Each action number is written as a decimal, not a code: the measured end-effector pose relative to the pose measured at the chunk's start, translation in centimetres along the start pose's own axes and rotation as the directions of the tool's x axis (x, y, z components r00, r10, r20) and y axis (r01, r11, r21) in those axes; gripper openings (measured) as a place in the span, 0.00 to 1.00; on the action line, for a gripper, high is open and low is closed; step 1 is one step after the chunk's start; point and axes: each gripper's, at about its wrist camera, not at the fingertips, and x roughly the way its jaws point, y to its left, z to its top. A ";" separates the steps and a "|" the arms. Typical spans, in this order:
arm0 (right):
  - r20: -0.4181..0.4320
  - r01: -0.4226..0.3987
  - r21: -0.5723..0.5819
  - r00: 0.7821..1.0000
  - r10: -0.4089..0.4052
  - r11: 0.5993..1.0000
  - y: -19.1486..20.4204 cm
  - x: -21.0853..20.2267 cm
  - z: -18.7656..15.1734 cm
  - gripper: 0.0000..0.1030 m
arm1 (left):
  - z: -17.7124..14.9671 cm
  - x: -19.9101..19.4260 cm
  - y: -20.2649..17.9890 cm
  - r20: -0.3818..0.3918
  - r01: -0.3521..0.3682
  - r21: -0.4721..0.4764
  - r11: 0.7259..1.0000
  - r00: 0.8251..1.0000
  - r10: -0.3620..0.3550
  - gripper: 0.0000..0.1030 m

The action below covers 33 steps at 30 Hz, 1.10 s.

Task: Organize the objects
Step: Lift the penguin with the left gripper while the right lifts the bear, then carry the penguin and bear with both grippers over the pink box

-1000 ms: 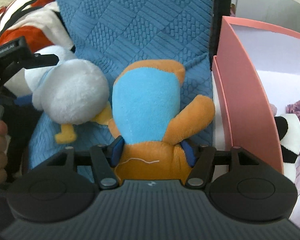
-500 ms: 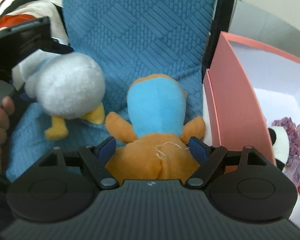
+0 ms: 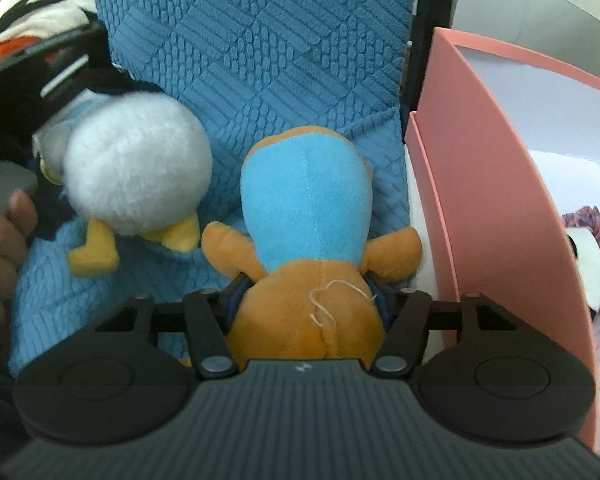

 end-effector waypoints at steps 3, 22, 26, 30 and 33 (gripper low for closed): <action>0.002 -0.014 0.027 1.000 0.014 1.000 -0.5 -0.8 -0.4 0.59 | -0.9 -0.3 -0.8 0.009 -0.019 0.066 0.998 1.000 0.018 0.93; 0.007 -0.088 0.095 0.996 0.088 0.992 -2.8 -8.4 -4.5 0.59 | -10.5 -8.7 -2.5 0.083 -0.159 0.338 0.928 0.987 0.139 0.80; 0.016 -0.108 0.122 0.994 0.107 0.987 -3.0 -10.1 -5.7 0.59 | -13.0 -10.1 -3.1 0.091 -0.172 0.355 0.919 0.985 0.149 0.80; 0.026 -0.113 0.147 0.994 0.110 0.983 -3.5 -12.1 -6.6 0.59 | -15.3 -11.6 -3.4 0.076 -0.168 0.355 0.920 0.986 0.151 0.80; 0.029 -0.138 0.184 0.990 0.135 0.973 -4.2 -13.4 -6.9 0.59 | -16.8 -12.5 -4.2 0.072 -0.176 0.376 0.910 0.984 0.161 0.80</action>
